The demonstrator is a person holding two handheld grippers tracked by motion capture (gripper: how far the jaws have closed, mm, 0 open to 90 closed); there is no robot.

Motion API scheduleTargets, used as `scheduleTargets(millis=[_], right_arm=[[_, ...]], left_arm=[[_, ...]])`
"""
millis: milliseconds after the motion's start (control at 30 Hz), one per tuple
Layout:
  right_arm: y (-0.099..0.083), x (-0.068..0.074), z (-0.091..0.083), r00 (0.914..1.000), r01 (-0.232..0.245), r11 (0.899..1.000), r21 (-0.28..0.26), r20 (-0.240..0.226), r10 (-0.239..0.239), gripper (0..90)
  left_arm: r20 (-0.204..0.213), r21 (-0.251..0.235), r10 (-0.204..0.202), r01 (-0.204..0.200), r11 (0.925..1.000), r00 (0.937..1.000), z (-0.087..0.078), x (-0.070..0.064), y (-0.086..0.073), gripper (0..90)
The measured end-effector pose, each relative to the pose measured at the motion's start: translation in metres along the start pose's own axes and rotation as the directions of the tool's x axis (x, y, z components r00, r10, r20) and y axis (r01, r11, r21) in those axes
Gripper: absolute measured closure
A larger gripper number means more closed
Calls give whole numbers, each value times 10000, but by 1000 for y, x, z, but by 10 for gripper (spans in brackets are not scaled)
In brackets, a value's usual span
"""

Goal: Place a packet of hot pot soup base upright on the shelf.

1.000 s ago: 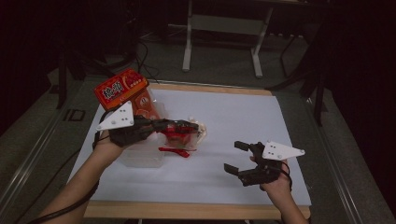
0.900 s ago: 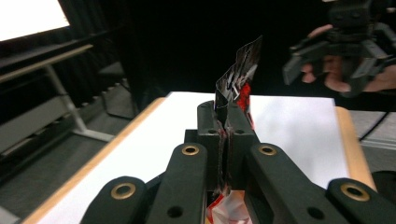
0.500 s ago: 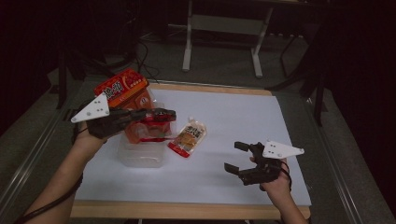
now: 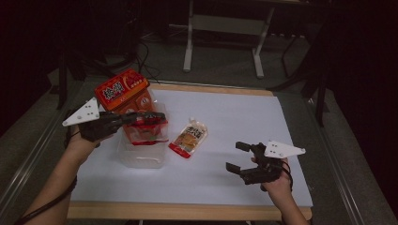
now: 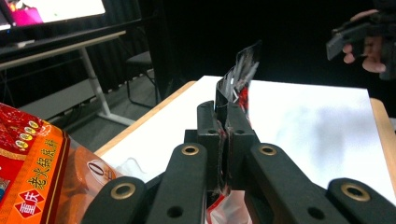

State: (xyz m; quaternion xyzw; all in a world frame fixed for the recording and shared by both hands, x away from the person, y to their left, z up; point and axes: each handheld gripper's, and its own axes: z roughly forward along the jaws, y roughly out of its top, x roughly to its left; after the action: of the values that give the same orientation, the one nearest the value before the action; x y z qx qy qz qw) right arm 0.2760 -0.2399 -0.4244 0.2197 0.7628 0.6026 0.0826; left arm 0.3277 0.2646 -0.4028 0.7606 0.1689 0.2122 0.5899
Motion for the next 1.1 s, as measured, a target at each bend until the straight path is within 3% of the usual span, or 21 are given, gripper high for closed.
scheduleTargets(millis=[600,933,1100], right_arm=[[-2,-1,1,9999,-99,9999,68,-27,99,150],[-4,-2,2,9999,-152,9999,65,-59,152,150],[-4,-1,2,9999,-138,9999,63,-59,139,150]], left_arm=[[30,297,228,-228,9993,9997,-3,0,-25,878],[259,287,-90,83,9996,9996,0,-1,-47,876],[364,248,-29,20,9997,9993,1,-4,-54,875]])
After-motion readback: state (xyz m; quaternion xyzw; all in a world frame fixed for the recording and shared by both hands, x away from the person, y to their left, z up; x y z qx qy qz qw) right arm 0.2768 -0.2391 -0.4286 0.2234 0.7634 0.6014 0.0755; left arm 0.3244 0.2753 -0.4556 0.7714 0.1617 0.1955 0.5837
